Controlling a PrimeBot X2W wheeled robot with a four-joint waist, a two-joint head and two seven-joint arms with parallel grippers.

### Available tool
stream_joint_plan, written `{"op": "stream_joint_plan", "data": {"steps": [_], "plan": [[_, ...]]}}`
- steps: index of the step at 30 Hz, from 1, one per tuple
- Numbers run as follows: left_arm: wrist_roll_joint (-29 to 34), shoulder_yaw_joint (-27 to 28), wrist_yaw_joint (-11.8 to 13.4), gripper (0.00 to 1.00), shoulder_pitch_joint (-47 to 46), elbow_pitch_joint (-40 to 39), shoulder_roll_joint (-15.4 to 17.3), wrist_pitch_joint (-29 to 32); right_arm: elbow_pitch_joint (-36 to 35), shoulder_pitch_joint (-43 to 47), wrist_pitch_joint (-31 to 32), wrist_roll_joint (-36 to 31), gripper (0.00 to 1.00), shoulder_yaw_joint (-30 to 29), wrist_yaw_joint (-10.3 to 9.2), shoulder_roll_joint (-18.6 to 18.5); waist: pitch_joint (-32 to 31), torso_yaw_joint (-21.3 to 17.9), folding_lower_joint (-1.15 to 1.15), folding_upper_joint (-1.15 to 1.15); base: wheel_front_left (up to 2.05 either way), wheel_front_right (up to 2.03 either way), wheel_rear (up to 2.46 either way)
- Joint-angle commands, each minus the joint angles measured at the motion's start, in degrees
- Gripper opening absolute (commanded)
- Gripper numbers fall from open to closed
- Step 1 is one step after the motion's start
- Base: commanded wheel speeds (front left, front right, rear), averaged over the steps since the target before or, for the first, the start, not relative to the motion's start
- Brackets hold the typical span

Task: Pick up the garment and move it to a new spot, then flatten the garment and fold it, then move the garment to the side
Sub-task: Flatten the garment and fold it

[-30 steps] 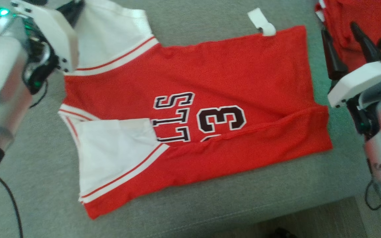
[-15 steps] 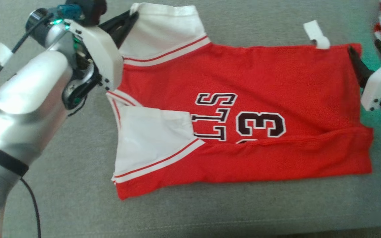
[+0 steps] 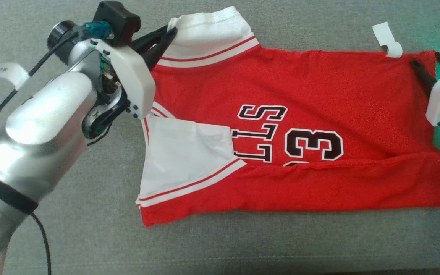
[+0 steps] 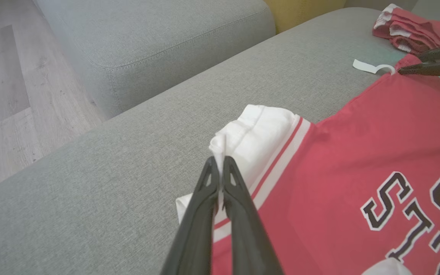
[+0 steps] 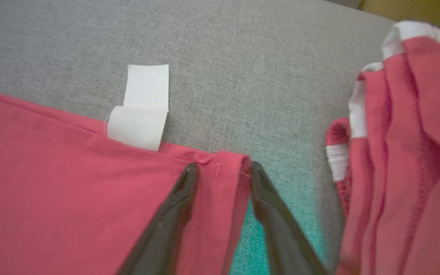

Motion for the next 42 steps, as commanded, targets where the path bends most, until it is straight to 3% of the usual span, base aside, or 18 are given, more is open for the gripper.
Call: {"op": "stream_joint_plan", "data": {"steps": [1, 14, 19, 29, 36, 42], "plan": [[0.74, 2.25, 0.68, 0.00, -1.73, -0.88, 2.70, -0.32, -0.08, -0.38, -0.67, 1.03, 0.00, 1.33, -0.05, -1.88, -0.20, -0.35, 0.00, 0.00, 0.00, 0.00, 0.00], [0.41, 6.54, 3.21, 0.00, -3.64, 4.50, 5.08, -7.86, -0.91, -7.51, -13.27, 4.67, 0.00, 3.82, -0.05, -1.93, -1.40, -2.12, 0.00, 0.00, 0.00, 0.00, 0.00], [0.22, 8.06, 2.99, 0.00, -6.54, 6.84, 4.97, -9.51, 0.19, -10.64, -16.58, 4.55, 0.00, 3.56, -0.05, -1.64, -0.45, -2.21, 0.00, 0.00, 0.00, 0.00, 0.00], [1.75, 8.99, 0.30, 0.00, -12.73, 13.72, 1.96, -13.16, 3.21, -15.83, -23.78, 4.46, 0.00, 5.07, -0.05, 0.46, 0.60, -1.93, 0.00, 0.00, 0.00, 0.00, 0.00], [2.56, 7.13, -1.45, 0.00, -10.16, 15.24, 0.83, -13.96, 3.16, -12.39, -24.46, 7.62, 0.00, 9.14, -0.05, -1.29, -1.48, -1.19, 0.00, 0.00, 0.00, 0.00, 0.00], [2.48, 4.42, -2.40, 0.00, -5.18, 12.47, 2.56, -14.00, 1.03, -8.33, -23.62, 11.45, 0.00, 13.58, -0.05, -4.54, -4.10, -0.68, 0.00, 0.00, 0.00, 0.00, 0.00]]}}
